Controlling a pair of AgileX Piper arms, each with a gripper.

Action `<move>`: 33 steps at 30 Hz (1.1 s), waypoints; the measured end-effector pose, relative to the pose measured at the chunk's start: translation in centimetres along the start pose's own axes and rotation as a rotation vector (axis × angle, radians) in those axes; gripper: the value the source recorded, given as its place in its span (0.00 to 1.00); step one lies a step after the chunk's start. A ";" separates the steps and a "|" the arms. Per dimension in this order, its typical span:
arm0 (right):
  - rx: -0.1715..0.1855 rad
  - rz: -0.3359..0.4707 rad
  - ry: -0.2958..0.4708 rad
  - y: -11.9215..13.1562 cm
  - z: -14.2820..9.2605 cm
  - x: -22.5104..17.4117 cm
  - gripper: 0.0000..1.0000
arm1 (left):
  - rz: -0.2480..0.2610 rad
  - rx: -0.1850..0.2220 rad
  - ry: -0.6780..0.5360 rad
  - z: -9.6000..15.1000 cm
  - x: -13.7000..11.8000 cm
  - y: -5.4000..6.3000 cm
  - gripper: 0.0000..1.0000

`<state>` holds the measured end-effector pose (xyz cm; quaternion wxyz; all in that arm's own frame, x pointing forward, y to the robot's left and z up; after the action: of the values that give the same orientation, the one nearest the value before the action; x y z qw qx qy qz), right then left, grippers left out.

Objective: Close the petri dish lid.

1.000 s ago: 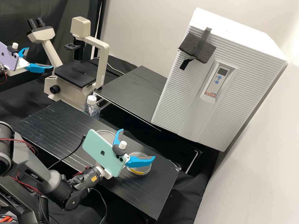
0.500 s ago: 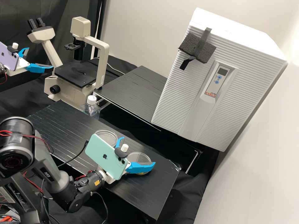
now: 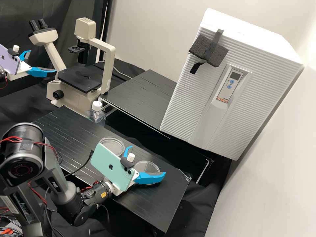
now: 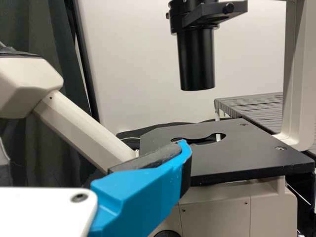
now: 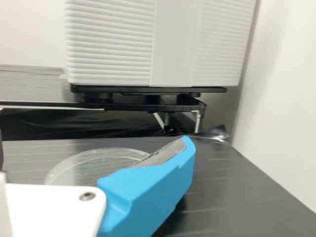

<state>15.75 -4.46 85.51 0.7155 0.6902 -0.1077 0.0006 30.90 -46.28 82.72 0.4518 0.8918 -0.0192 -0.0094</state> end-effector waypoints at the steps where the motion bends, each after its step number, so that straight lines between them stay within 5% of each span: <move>1: -0.003 0.005 0.000 0.1 0.0 0.0 1.00 | 0.000 0.000 0.000 0.0 0.0 0.0 1.00; 32: -0.027 -0.016 -0.022 -0.2 0.6 0.0 1.00 | 0.000 0.000 0.000 0.0 0.0 0.0 1.00; 33: -0.026 -0.016 -0.022 -0.2 0.6 0.0 0.00 | 0.000 0.000 0.000 0.0 0.0 0.0 1.00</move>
<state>15.73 -5.05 85.36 0.7232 0.6816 -0.1101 -0.0139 30.90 -46.28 82.72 0.4518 0.8918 -0.0192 -0.0094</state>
